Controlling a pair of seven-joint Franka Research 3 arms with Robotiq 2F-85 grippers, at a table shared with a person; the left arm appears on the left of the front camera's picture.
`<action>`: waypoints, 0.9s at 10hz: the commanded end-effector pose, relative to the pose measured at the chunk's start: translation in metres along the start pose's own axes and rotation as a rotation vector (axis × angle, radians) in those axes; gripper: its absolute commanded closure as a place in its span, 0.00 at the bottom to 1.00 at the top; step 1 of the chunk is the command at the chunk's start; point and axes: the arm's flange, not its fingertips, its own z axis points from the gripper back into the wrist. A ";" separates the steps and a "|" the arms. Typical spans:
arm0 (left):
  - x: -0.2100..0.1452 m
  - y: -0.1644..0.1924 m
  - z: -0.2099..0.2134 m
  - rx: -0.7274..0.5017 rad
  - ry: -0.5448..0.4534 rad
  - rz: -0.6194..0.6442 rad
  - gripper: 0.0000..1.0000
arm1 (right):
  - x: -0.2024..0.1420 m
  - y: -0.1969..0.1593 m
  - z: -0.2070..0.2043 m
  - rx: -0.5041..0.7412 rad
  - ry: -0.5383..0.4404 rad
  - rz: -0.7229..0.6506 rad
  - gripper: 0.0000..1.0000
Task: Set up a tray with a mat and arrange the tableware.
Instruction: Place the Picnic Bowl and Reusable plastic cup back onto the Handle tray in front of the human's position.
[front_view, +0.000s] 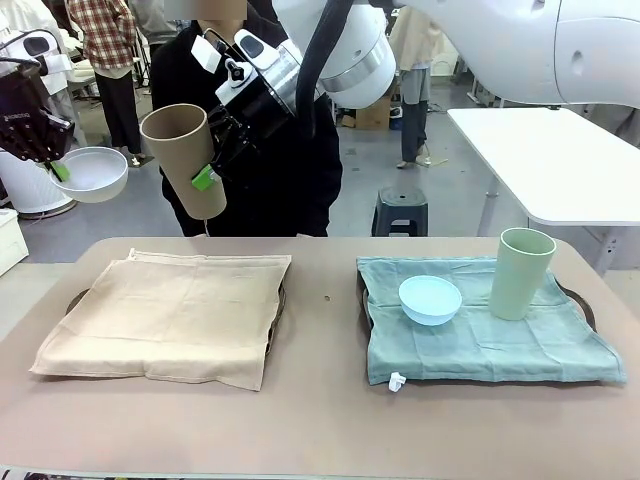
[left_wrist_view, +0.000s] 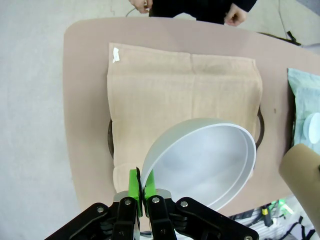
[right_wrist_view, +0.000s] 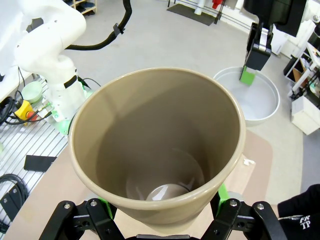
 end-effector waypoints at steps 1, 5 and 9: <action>-0.001 0.002 0.002 0.011 -0.016 -0.014 1.00 | 0.004 -0.005 0.002 0.005 -0.011 0.011 1.00; -0.001 0.002 0.002 0.011 -0.016 -0.014 1.00 | 0.004 -0.005 0.002 0.005 -0.011 0.011 1.00; 0.009 0.016 -0.075 -0.019 0.152 -0.043 0.96 | -0.061 0.001 -0.014 0.063 -0.067 0.009 0.15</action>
